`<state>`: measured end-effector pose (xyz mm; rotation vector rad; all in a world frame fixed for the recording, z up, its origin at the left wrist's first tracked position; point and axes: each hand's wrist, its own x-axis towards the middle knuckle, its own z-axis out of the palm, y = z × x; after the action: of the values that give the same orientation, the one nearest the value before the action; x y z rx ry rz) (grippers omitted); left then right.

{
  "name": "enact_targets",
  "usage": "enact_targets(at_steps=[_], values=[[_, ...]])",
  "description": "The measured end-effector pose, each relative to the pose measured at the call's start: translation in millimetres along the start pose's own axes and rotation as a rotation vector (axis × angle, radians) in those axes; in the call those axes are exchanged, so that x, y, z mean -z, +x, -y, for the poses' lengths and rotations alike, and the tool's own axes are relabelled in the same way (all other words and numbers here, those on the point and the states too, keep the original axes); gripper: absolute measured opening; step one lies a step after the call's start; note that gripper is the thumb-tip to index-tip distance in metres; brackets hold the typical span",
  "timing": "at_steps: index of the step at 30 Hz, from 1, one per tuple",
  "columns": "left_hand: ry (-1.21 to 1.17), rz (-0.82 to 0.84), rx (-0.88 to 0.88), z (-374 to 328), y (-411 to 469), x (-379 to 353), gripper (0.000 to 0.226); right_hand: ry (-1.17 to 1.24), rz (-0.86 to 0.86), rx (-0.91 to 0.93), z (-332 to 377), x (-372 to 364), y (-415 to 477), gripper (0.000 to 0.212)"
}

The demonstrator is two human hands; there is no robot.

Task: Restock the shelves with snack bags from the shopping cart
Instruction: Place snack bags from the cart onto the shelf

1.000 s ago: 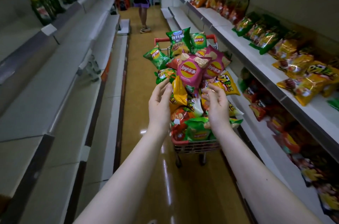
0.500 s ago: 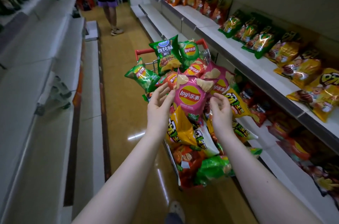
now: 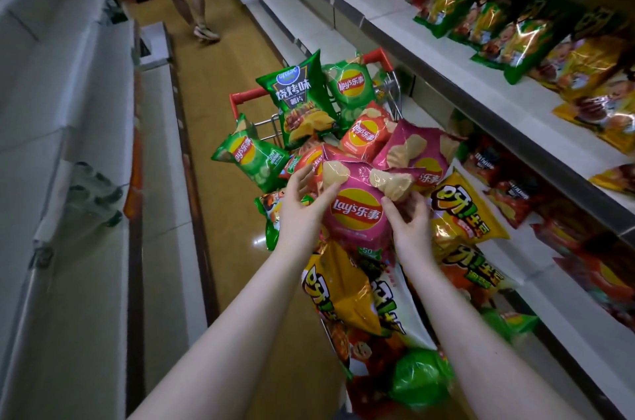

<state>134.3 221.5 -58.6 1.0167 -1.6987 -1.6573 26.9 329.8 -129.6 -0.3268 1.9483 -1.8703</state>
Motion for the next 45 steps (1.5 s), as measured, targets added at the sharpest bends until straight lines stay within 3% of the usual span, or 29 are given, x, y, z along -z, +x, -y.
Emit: enact_targets(at_steps=[5,10,22,26,29,35,40,45], values=[[0.025,0.033,0.038,6.2,11.4,0.2,0.058,-0.006,-0.019,0.026,-1.0,-1.3,3.5,0.037],[0.018,0.105,0.015,1.1,19.3,-1.5,0.058,0.005,-0.039,0.034,5.0,-3.7,3.4,0.044],[-0.003,0.330,0.040,-19.2,40.5,-7.3,0.094,0.145,-0.091,0.167,68.3,-9.1,4.1,0.021],[-0.005,0.273,-0.004,-24.1,45.7,-18.6,0.059,0.128,-0.090,0.172,80.1,-12.3,11.7,0.025],[-0.058,0.213,-0.003,-23.9,48.7,-20.4,0.053,0.149,-0.125,0.126,77.4,-6.0,19.0,0.020],[-0.115,0.091,0.035,-25.3,57.3,-20.0,0.058,-0.070,-0.394,0.043,43.5,28.6,62.9,0.029],[-0.077,0.056,0.055,-22.2,63.4,-22.3,0.055,-0.194,-0.265,-0.170,25.6,46.3,109.5,0.061],[-0.019,0.047,0.059,-19.1,63.5,-24.7,0.056,-0.236,-0.120,-0.165,27.7,54.1,124.8,0.066]])
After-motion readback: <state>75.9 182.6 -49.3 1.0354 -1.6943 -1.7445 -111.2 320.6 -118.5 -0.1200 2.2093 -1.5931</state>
